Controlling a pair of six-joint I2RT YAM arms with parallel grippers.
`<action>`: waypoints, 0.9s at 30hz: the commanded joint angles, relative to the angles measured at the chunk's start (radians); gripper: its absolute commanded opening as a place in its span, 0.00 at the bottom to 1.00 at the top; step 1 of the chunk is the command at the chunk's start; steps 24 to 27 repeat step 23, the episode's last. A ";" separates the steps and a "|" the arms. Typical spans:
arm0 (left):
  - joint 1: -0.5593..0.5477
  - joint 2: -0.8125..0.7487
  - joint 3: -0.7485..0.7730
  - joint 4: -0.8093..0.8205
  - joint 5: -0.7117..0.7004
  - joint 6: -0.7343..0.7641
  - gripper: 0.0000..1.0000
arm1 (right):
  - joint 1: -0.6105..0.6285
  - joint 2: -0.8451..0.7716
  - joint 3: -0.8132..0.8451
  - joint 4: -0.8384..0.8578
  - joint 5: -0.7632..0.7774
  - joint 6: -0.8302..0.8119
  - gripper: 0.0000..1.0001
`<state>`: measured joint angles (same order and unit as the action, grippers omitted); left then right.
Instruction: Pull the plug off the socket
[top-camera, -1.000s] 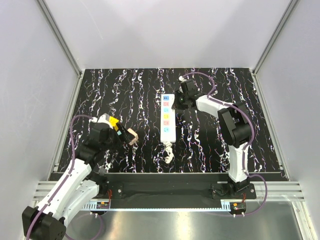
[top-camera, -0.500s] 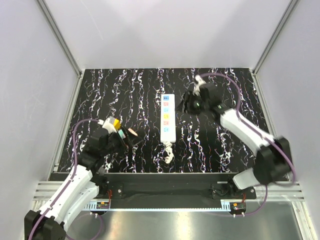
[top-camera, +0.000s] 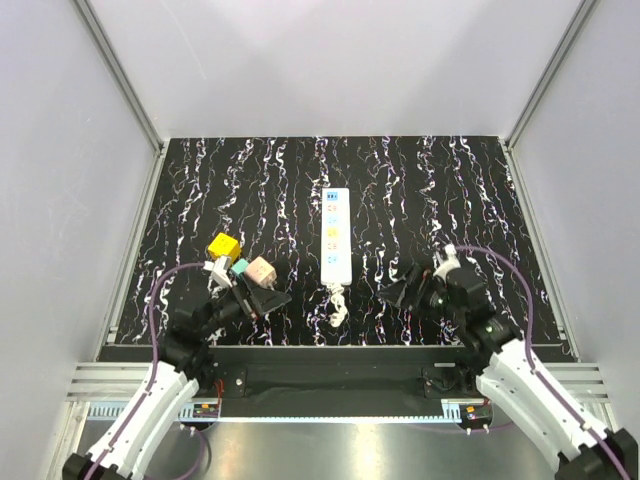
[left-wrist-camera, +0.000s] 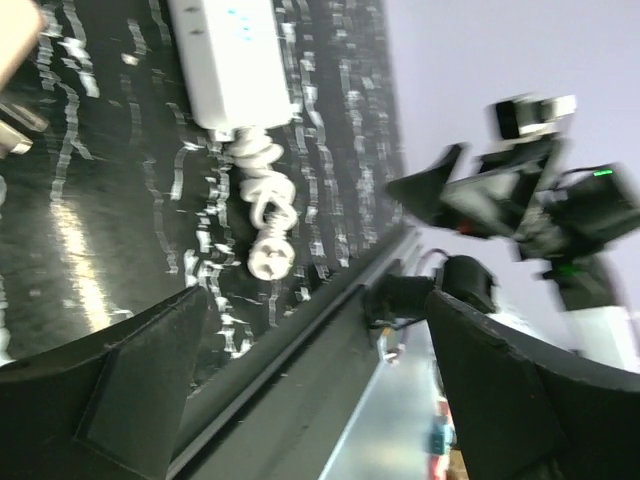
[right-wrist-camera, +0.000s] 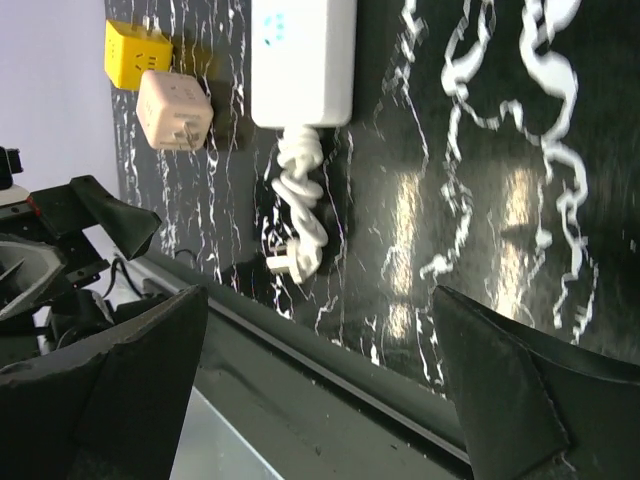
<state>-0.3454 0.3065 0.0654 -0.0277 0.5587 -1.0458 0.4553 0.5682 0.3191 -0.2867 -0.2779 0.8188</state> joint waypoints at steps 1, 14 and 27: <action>-0.004 -0.100 -0.062 0.112 0.084 -0.107 0.97 | 0.005 -0.137 -0.086 0.020 -0.059 0.134 1.00; -0.003 -0.405 -0.223 0.324 0.193 -0.238 0.99 | 0.006 -0.532 -0.316 0.032 -0.196 0.299 1.00; -0.003 -0.441 -0.257 0.791 0.247 -0.466 0.99 | 0.006 -0.559 -0.316 0.076 -0.257 0.276 1.00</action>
